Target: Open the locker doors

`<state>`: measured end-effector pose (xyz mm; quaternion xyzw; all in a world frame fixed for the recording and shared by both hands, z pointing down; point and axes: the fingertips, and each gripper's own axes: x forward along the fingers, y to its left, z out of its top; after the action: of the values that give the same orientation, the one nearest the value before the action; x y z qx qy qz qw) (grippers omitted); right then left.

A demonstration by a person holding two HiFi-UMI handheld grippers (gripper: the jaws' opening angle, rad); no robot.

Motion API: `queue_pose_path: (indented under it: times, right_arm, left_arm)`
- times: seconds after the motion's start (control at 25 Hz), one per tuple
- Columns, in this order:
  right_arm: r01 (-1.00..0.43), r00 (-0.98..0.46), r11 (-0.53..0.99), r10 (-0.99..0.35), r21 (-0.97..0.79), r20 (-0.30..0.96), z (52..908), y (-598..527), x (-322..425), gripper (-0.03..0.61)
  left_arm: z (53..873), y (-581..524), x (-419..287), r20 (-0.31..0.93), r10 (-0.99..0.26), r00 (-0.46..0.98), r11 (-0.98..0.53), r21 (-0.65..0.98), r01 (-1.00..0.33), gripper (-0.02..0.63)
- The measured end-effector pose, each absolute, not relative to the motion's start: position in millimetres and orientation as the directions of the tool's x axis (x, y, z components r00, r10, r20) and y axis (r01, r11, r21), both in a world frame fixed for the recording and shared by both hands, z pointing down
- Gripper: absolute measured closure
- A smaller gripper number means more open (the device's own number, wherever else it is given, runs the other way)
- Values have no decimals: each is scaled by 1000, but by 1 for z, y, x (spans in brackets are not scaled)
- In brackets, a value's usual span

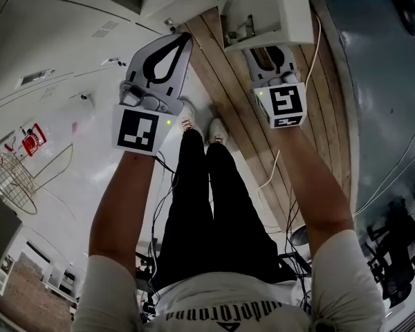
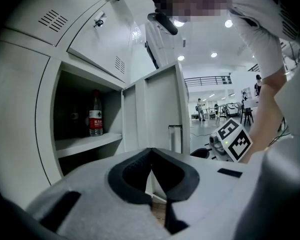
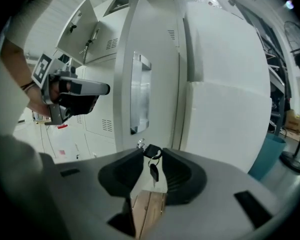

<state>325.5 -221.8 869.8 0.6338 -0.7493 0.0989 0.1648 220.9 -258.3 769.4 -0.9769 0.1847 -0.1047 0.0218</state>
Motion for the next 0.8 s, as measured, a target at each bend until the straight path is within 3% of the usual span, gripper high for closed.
queue_pose_path:
  times: [0.8]
  right_arm:
    - [-963, -247, 269, -898, 8, 363, 867, -215, 404, 394]
  left_arm:
    - [765, -255, 264, 171, -306, 937, -952, -51, -302, 606]
